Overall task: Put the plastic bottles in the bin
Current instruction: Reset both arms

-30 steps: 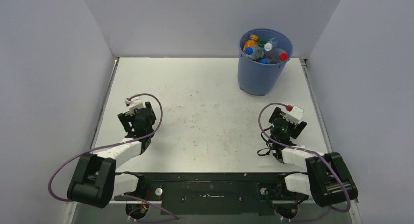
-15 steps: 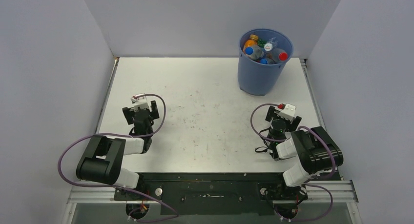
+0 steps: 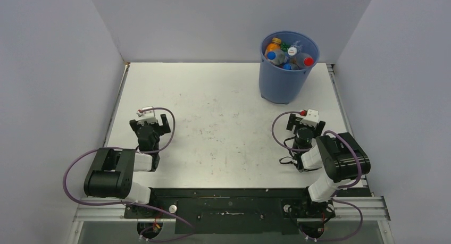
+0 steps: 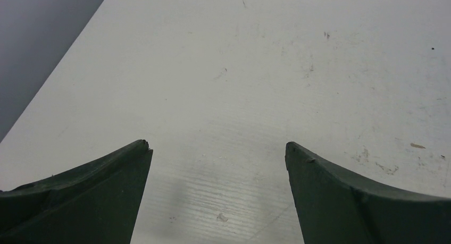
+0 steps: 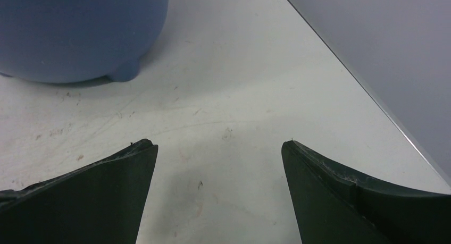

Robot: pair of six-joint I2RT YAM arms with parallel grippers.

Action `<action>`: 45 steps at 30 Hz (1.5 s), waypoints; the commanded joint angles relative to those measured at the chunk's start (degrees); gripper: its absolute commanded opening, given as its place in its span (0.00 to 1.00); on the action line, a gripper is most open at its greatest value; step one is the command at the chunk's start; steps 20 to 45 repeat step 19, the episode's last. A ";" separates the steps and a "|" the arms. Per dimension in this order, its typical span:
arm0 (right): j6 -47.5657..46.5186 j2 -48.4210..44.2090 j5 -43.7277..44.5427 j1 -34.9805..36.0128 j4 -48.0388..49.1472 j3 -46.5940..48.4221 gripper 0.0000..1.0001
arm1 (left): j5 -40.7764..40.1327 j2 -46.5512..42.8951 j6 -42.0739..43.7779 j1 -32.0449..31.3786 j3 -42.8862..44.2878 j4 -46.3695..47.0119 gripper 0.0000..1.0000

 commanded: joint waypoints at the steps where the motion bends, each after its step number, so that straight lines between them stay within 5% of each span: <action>1: 2.78 -0.85 -2.18 -1.39 -3.07 3.09 0.90 | 9.67 0.91 0.04 1.53 1.92 3.50 0.96; 45: 2.75 -0.70 -2.41 -1.76 -3.25 3.27 0.90 | 8.33 0.75 0.48 0.73 1.54 3.59 0.96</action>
